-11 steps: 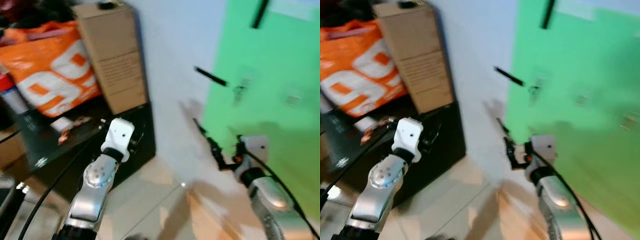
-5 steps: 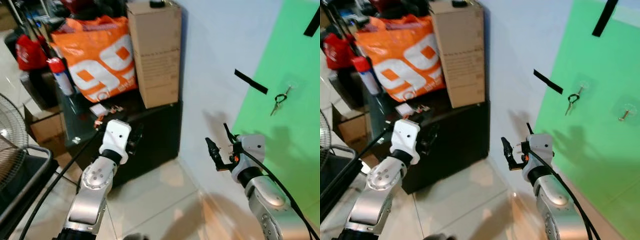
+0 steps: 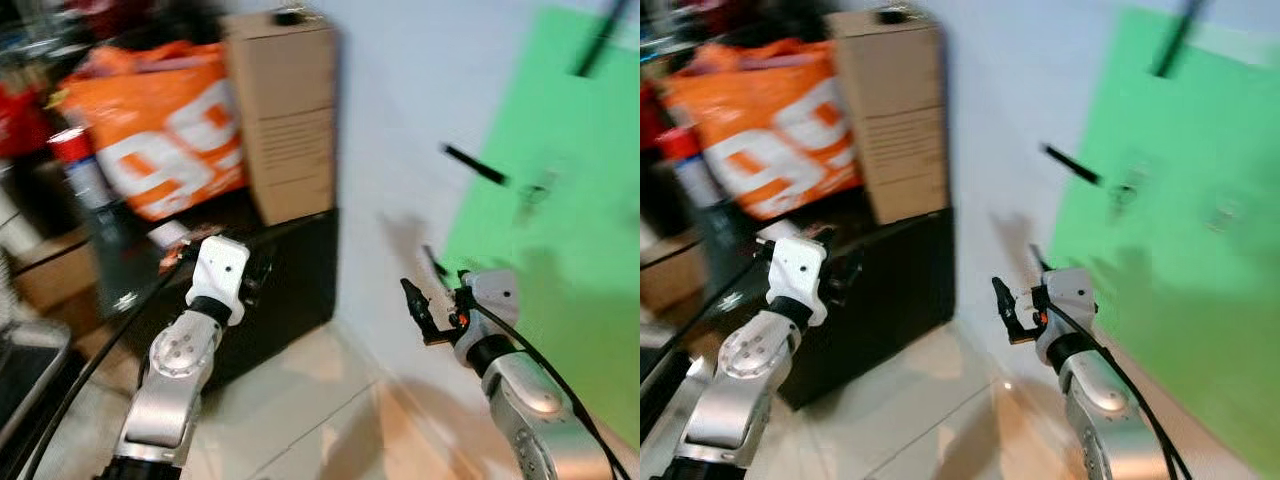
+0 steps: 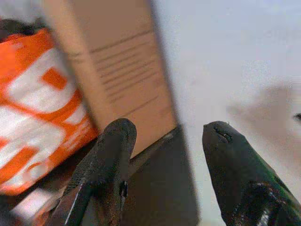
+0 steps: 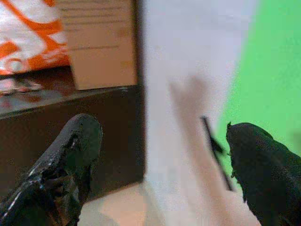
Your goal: Hang keys on a hook
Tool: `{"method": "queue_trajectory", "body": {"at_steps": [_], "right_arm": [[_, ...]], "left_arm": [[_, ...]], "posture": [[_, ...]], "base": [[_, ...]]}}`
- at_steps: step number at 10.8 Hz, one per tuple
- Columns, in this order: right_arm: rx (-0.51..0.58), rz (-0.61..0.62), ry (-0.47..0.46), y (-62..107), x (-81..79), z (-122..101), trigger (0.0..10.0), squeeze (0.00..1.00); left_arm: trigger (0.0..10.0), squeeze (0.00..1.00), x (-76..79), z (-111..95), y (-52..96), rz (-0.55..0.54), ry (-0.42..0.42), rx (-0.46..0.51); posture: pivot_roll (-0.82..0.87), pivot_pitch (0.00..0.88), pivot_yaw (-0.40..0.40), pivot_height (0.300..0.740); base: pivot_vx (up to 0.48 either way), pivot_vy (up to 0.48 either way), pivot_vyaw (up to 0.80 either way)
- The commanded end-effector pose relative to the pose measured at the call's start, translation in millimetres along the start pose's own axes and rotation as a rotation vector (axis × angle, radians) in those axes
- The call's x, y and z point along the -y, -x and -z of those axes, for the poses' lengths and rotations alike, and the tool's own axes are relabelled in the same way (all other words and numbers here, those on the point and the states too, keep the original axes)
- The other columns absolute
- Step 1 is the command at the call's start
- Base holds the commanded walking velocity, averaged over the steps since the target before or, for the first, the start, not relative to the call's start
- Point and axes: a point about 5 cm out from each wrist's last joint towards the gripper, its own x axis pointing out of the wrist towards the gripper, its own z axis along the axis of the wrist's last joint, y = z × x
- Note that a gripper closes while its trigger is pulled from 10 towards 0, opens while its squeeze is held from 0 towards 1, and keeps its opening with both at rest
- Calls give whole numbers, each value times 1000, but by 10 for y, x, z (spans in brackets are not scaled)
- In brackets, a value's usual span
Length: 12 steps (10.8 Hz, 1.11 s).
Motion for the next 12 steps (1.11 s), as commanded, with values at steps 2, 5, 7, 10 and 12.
{"method": "queue_trajectory", "body": {"at_steps": [2, 5, 7, 10, 12], "right_arm": [[23, -32, -3, -24, -38, -48, 10000, 0], [21, -77, 6, -27, -71, -47, 10000, 0], [22, -77, 11, -37, -58, -51, 10000, 0], [23, -42, 24, -62, -18, -55, 10000, 0], [24, 35, -3, -86, 37, -34, 10000, 0]], "left_arm": [[10000, 0, -21, -32, 3, 3, -1, 7], [10000, 0, -19, -31, 7, 3, 0, 6], [10000, 0, -24, -31, 7, -1, 1, 4], [10000, 0, -32, -34, 6, -6, 1, 2], [10000, 0, -27, -35, 3, 4, -4, 5]], "posture": [[-79, 0, 45, 740], [-76, 0, 40, 740], [-72, 0, 37, 740], [-71, 0, 35, 740], [-74, 0, 37, 740]], "base": [[317, 0, 800], [320, 0, 800], [319, 0, 800], [304, 0, 800], [302, 0, 0]]}}
